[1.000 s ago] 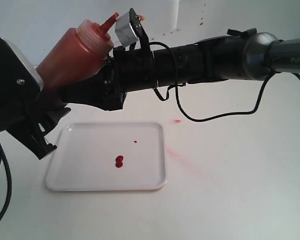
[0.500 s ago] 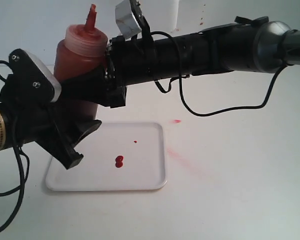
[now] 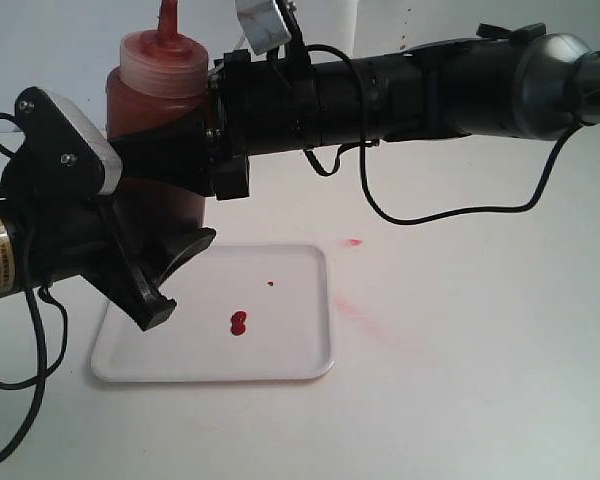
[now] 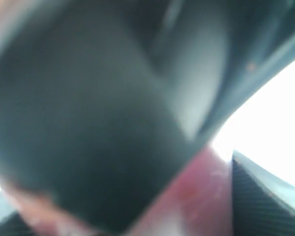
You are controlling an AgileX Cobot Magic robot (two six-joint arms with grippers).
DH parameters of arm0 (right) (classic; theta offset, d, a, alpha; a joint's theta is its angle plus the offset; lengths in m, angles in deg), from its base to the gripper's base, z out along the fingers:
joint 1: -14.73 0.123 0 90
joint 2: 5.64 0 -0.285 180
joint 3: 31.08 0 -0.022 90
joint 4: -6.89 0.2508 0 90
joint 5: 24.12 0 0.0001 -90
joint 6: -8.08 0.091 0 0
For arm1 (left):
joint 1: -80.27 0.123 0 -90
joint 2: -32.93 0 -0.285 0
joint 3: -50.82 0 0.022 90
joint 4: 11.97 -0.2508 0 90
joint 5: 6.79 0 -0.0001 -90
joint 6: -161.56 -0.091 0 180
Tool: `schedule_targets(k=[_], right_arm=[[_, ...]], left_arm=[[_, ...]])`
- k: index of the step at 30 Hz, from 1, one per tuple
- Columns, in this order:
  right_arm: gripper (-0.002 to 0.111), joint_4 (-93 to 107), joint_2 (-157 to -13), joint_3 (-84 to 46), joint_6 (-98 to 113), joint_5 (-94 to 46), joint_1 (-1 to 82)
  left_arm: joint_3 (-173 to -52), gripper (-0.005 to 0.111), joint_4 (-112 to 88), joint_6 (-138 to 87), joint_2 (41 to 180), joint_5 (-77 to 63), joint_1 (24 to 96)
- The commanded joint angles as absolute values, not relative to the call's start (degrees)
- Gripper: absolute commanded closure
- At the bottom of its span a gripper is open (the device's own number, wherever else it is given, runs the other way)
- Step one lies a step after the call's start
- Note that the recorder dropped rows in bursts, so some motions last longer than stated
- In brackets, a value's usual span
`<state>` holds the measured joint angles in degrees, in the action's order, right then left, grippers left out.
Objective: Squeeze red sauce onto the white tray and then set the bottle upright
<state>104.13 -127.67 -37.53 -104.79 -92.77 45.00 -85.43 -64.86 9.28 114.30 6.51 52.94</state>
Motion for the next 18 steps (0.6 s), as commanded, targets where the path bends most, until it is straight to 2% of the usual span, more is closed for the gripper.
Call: schedule_targets(k=[1,13,16,18], right_arm=[[0.108,106.8,-127.2,-38.0,-103.7,-94.1,46.3],[0.108,104.9,-127.2,-38.0,-103.7,-94.1,46.2],[0.108,104.9,-127.2,-38.0,-103.7,-94.1,46.2],[0.108,104.9,-127.2,-38.0,-103.7,-94.1,46.2]], left_arm=[[-85.6,0.107,-70.0,3.7,114.3,14.9,51.6],[-85.6,0.103,-70.0,4.0,114.3,14.9,51.6],[-85.6,0.099,-68.8,4.0,114.3,14.2,51.6],[-85.6,0.091,-66.5,4.0,114.3,13.6,51.6]])
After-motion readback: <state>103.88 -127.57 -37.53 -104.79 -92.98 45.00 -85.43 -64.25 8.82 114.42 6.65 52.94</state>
